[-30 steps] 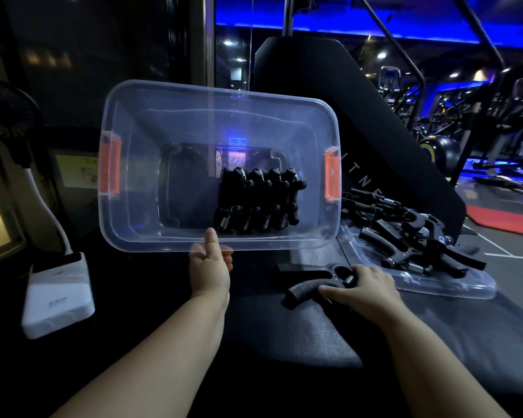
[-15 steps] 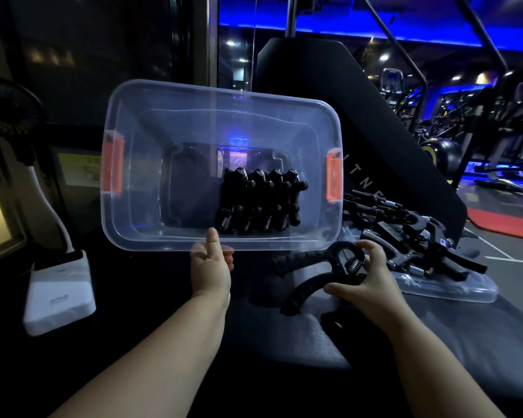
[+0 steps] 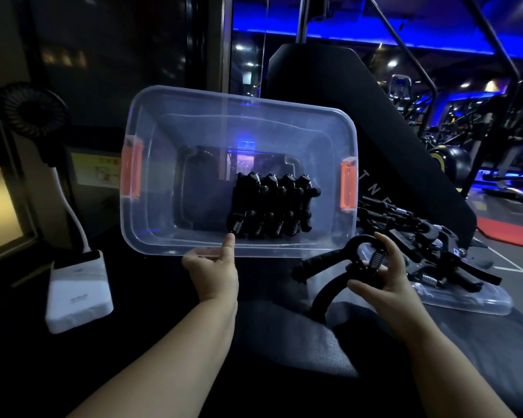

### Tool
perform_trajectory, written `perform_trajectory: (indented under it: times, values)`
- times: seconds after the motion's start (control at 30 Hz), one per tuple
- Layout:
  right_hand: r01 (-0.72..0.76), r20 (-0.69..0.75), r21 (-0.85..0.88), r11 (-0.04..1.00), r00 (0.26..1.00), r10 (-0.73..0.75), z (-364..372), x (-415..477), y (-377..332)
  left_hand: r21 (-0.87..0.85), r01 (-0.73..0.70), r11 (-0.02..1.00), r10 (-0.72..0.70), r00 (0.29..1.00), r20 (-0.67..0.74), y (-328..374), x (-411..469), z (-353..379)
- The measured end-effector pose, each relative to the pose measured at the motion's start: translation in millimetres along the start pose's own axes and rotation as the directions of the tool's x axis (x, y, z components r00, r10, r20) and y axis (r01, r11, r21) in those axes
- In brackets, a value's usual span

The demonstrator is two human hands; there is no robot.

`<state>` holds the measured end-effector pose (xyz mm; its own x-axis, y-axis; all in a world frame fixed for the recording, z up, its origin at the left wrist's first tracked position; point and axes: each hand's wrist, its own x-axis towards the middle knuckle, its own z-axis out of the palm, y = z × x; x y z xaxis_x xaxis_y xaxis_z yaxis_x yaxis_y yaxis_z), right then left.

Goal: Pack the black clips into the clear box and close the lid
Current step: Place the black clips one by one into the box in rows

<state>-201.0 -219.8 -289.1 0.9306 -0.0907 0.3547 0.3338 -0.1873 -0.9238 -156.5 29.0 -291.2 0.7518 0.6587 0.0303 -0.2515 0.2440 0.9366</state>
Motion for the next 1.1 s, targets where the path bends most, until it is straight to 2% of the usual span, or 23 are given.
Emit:
perform_trajectory:
  times: [0.1,0.2,0.37,0.53,0.63,0.7,0.8,0.97,1.1]
  values:
    - [0.007,0.008,0.016,1.0,1.0,-0.007,1.7,0.4,-2.4,-0.007,0.026,1.0,-0.026,1.0,0.004,7.0,2.0,-4.9]
    - [0.044,-0.001,0.018,0.999,0.999,-0.044,5.2,0.9,-5.4,-0.084,0.03,0.996,-0.029,0.999,0.012,15.0,10.0,-13.0]
    - [0.116,-0.015,0.065,0.991,0.993,-0.115,19.5,1.8,-19.1,-0.126,-0.02,0.992,0.026,0.999,0.044,21.7,21.7,-30.4]
    - [0.202,-0.023,0.097,0.975,0.979,-0.201,50.1,24.3,-52.9,-0.173,-0.004,0.985,0.019,0.996,0.082,14.3,22.8,-37.4]
    - [0.188,0.003,0.102,0.977,0.982,-0.189,73.4,51.1,-77.2,-0.219,0.016,0.976,0.005,0.995,0.098,13.1,24.4,-38.5]
    - [0.186,0.001,0.024,0.982,0.983,-0.186,93.9,70.4,-88.6,-0.226,0.004,0.974,0.024,0.992,0.122,12.0,25.9,-39.3]
    - [0.175,0.032,-0.287,0.942,0.984,-0.173,125.3,95.1,-95.8,-0.226,0.008,0.974,0.022,0.991,0.131,9.3,28.6,-40.3]
    - [0.216,0.192,-0.683,0.698,0.975,-0.114,175.6,128.6,-92.9,-0.191,0.011,0.981,0.004,0.997,0.078,6.7,31.2,-41.9]
    - [0.301,0.29,-0.796,0.526,0.951,-0.105,204.5,149.6,-82.2,-0.221,0.002,0.975,0.023,0.993,0.112,10.6,28.2,-42.8]
